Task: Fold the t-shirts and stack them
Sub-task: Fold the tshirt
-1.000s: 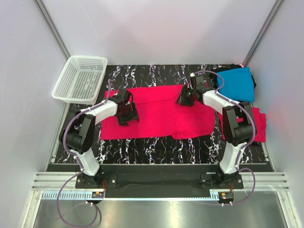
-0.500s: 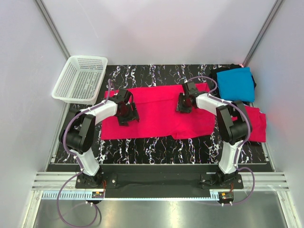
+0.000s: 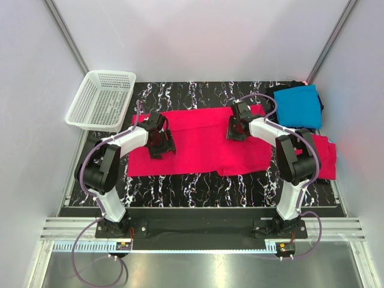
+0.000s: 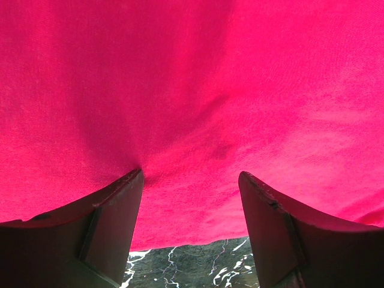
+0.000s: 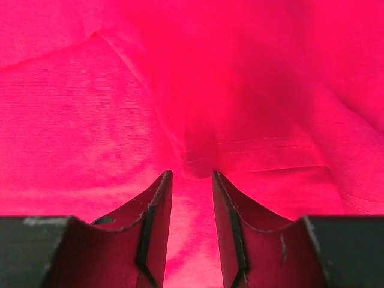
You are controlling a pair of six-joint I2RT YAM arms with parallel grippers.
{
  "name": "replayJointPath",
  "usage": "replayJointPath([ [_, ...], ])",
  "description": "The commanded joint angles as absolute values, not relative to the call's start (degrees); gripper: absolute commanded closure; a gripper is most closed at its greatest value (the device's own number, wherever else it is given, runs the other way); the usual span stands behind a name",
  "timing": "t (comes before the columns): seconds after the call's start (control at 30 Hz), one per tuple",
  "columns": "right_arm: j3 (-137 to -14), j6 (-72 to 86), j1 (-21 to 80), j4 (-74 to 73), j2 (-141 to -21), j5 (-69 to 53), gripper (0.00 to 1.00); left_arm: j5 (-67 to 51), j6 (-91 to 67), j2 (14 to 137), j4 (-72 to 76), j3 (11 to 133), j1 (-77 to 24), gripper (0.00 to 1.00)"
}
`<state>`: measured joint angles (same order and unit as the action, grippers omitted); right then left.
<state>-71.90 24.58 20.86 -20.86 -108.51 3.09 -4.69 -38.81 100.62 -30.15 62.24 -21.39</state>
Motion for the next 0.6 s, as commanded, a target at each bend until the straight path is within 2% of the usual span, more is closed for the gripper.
replayJointPath([
  [0.0, -74.2, 23.2, 21.2, -22.2, -109.1, 5.5, 0.60, -3.7, -38.0, 99.7, -30.5, 63.5, -21.7, 0.29],
  [0.23, -74.9, 23.0, 21.2, -22.2, -111.4, 4.0, 0.64, -3.5, -37.8, 99.8, -30.4, 63.5, -21.6, 0.29],
  [0.33, -75.2, 22.8, 21.2, -22.2, -111.6, 3.3, 0.69, -3.7, -37.9, 100.0, -30.5, 63.5, -21.6, 0.29],
  [0.47, -75.5, 22.6, 21.2, -22.1, -111.0, 2.9, 0.87, -3.6, -37.9, 99.9, -30.5, 63.5, -21.6, 0.29],
  [0.5, -75.5, 22.6, 21.2, -22.2, -110.8, 2.9, 0.96, -3.7, -37.8, 99.8, -30.5, 63.4, -21.6, 0.29],
  [0.57, -75.5, 22.7, 21.4, -22.2, -109.6, 2.9, 1.00, -3.5, -37.9, 99.8, -30.4, 63.4, -21.7, 0.29],
])
